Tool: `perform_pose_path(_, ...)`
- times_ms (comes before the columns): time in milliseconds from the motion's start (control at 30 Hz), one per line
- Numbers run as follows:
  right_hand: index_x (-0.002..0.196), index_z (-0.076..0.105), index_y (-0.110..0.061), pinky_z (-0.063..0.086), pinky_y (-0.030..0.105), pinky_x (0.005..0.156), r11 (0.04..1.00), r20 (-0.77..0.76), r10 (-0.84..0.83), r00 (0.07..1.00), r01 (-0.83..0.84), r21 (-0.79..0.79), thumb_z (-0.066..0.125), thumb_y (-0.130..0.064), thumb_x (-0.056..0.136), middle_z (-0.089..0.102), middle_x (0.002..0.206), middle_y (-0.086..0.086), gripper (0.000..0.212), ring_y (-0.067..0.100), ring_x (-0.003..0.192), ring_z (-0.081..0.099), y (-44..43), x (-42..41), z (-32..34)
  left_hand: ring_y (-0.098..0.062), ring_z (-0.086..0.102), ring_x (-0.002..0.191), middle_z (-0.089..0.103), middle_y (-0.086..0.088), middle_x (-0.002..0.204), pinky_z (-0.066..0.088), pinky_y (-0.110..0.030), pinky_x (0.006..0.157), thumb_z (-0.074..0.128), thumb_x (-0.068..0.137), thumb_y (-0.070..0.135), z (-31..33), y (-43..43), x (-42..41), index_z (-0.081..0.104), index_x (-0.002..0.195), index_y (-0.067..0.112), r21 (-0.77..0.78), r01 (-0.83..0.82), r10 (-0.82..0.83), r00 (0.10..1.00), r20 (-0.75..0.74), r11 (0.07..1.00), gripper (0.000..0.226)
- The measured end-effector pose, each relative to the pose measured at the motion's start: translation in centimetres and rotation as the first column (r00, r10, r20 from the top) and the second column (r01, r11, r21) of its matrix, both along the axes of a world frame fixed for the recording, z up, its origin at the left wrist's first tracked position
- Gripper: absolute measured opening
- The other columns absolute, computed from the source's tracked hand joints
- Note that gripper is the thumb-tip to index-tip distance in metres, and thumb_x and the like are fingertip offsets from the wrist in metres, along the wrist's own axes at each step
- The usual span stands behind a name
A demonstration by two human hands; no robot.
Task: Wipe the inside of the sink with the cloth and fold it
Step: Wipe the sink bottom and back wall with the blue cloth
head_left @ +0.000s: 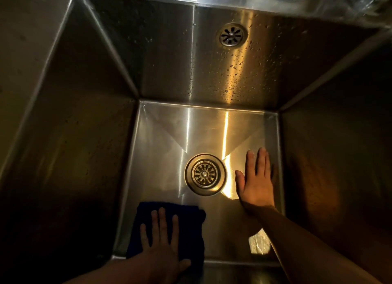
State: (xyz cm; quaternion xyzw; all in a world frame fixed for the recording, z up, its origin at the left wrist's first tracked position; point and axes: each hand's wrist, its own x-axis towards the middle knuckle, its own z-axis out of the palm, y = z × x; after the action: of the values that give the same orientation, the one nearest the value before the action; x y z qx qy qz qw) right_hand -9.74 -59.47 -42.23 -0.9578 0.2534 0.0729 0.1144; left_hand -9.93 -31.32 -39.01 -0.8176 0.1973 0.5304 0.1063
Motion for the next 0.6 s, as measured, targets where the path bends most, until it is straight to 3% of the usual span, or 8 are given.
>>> perform_pose_path(67,0.154,0.009,-0.015,0.01,0.048,0.12,1.0,0.009,-0.005,1.0,0.005,0.001,0.021,-0.051,0.097,-0.004,0.161,0.014,0.068,0.028,0.149,-0.008,0.0,0.0,0.0,-0.043,-0.054,0.119,-0.058,-0.029,0.126,-0.034,-0.058,0.094,0.042,0.07,0.08,0.1,-0.9,0.1,-0.056,0.12,0.013,-0.24,0.096,-0.041,0.974,0.224,0.966,0.129)
perform_pose_path(133,0.154,0.01,-0.015,0.01,0.047,0.12,1.0,0.024,-0.003,1.0,0.003,-0.001,0.023,-0.05,0.098,-0.003,0.161,0.014,0.068,0.027,0.149,-0.008,0.0,0.0,-0.1,-0.045,-0.023,0.14,-0.017,-0.035,0.152,-0.007,-0.056,0.107,0.048,0.055,0.085,0.2,-2.5,0.5,-0.011,0.148,0.002,-0.345,0.188,-0.042,0.92,0.39,0.919,0.138)
perform_pose_path(233,0.155,0.008,-0.018,0.009,0.046,0.121,1.0,0.024,-0.006,1.0,0.007,-0.006,0.026,-0.048,0.099,-0.006,0.162,0.011,0.066,0.025,0.149,-0.01,-0.1,-0.1,-0.4,-0.04,0.001,0.143,0.033,-0.028,0.147,0.005,-0.054,0.108,0.064,0.055,0.079,-0.3,-5.5,1.6,0.028,0.144,0.007,-0.423,0.283,-0.007,0.837,0.547,0.861,0.12)
perform_pose_path(300,0.155,0.007,-0.019,0.009,0.047,0.121,1.0,0.018,-0.016,1.0,0.016,-0.006,0.027,-0.048,0.099,-0.008,0.162,0.01,0.066,0.023,0.149,-0.011,-0.2,-0.1,-0.5,-0.041,0.028,0.138,0.048,-0.023,0.14,0.019,-0.061,0.109,0.071,0.06,0.069,-0.8,-7.1,3.4,0.045,0.137,0.011,-0.461,0.305,0.031,0.807,0.59,0.833,0.1)
perform_pose_path(367,0.155,0.009,-0.019,0.011,0.048,0.12,1.0,0.032,-0.012,0.999,0.012,-0.005,0.027,-0.047,0.098,-0.005,0.162,0.01,0.066,0.024,0.149,-0.008,-0.2,-0.2,-0.5,-0.039,0.054,0.122,0.06,-0.017,0.129,0.038,-0.063,0.098,0.082,0.058,0.054,-0.8,-8.0,6.0,0.064,0.12,0.013,-0.503,0.292,0.09,0.791,0.605,0.814,0.076)
perform_pose_path(433,0.155,0.01,-0.02,0.011,0.049,0.12,1.0,0.051,-0.021,0.998,0.021,0.003,0.026,-0.048,0.098,-0.004,0.162,0.009,0.066,0.023,0.149,-0.007,-0.2,-0.1,-0.5,-0.037,0.06,0.113,0.064,-0.013,0.121,0.042,-0.061,0.094,0.084,0.06,0.038,-1.2,-8.3,8.4,0.068,0.11,0.013,-0.549,0.307,0.159,0.748,0.644,0.777,0.058)
perform_pose_path(500,0.155,0.008,-0.023,0.01,0.05,0.119,0.999,0.049,-0.032,0.998,0.031,0.007,0.025,-0.05,0.097,-0.005,0.163,0.006,0.066,0.021,0.149,-0.008,-0.2,-0.2,-0.6,-0.036,0.051,0.117,0.059,-0.012,0.124,0.038,-0.059,0.096,0.078,0.068,0.03,-1.6,-8.6,9.8,0.062,0.114,0.013,-0.608,0.281,0.255,0.72,0.645,0.743,0.051)
perform_pose_path(600,0.155,0.007,-0.025,0.009,0.05,0.119,0.999,0.047,-0.037,0.998,0.037,-0.013,0.025,-0.051,0.097,-0.004,0.163,0.005,0.066,0.02,0.149,-0.007,-0.2,-0.2,-0.7,-0.037,0.042,0.121,0.051,-0.014,0.13,0.033,-0.059,0.098,0.067,0.078,0.033,-1.4,-10.4,10.1,0.052,0.121,0.017,-0.677,0.073,0.44,0.708,0.552,0.732,0.048)
